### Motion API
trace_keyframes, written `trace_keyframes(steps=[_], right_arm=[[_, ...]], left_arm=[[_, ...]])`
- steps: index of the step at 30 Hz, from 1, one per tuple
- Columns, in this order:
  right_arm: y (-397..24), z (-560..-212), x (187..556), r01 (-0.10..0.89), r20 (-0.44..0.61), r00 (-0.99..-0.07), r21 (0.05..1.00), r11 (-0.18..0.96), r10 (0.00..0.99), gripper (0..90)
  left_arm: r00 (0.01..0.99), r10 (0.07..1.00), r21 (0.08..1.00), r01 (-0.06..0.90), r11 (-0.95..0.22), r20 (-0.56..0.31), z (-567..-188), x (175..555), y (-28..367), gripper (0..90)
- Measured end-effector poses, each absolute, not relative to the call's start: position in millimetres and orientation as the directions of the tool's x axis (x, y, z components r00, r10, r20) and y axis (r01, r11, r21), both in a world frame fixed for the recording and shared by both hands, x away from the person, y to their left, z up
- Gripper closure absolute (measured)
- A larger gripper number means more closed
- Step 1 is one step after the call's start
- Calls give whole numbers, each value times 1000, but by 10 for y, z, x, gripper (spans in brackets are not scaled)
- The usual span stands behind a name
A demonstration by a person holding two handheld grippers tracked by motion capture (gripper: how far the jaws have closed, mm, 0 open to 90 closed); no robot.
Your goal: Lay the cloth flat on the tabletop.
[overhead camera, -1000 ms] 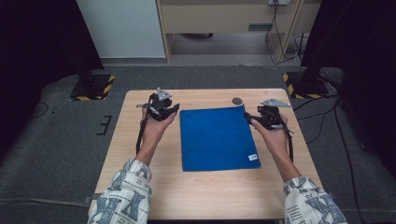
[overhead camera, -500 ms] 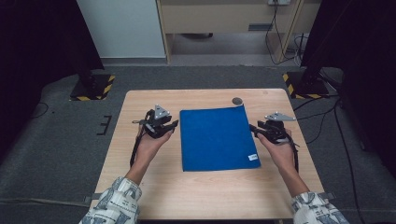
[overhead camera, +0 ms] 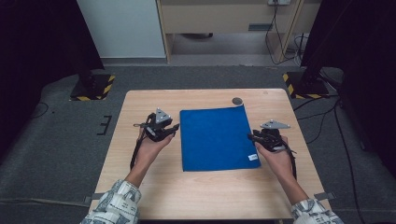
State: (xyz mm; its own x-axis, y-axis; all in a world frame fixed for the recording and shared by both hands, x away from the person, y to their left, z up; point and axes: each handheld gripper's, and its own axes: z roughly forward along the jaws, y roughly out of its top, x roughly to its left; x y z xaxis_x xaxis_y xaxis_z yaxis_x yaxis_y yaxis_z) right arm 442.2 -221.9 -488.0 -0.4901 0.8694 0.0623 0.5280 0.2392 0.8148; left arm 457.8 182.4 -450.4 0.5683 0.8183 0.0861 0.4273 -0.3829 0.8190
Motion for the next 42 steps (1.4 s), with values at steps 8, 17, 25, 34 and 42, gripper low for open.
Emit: trace_keyframes(steps=[8, 17, 25, 34, 42], right_arm=[[-1957, -4886, 4312, 505, 65, -566, 815, 283, 822, 752], [-1536, -4864, 4235, 471, 64, -651, 816, 336, 756, 787], [-1175, -4873, 4186, 452, 77, -702, 817, 359, 708, 793], [-895, -4908, 4148, 443, 94, -734, 816, 370, 672, 786], [-636, -4881, 4129, 421, 88, -765, 819, 391, 639, 748]], left_arm=[[574, 815, 832, 412, -371, 79, -4516, 4661, 1780, 541], [579, 813, 841, 409, -355, 62, -4552, 4792, 1765, 481], [586, 809, 856, 392, -337, 50, -4578, 4871, 1763, 439], [593, 805, 861, 410, -301, 0, -4637, 4927, 1774, 396], [600, 800, 844, 427, -326, 6, -4637, 4918, 1788, 364]])
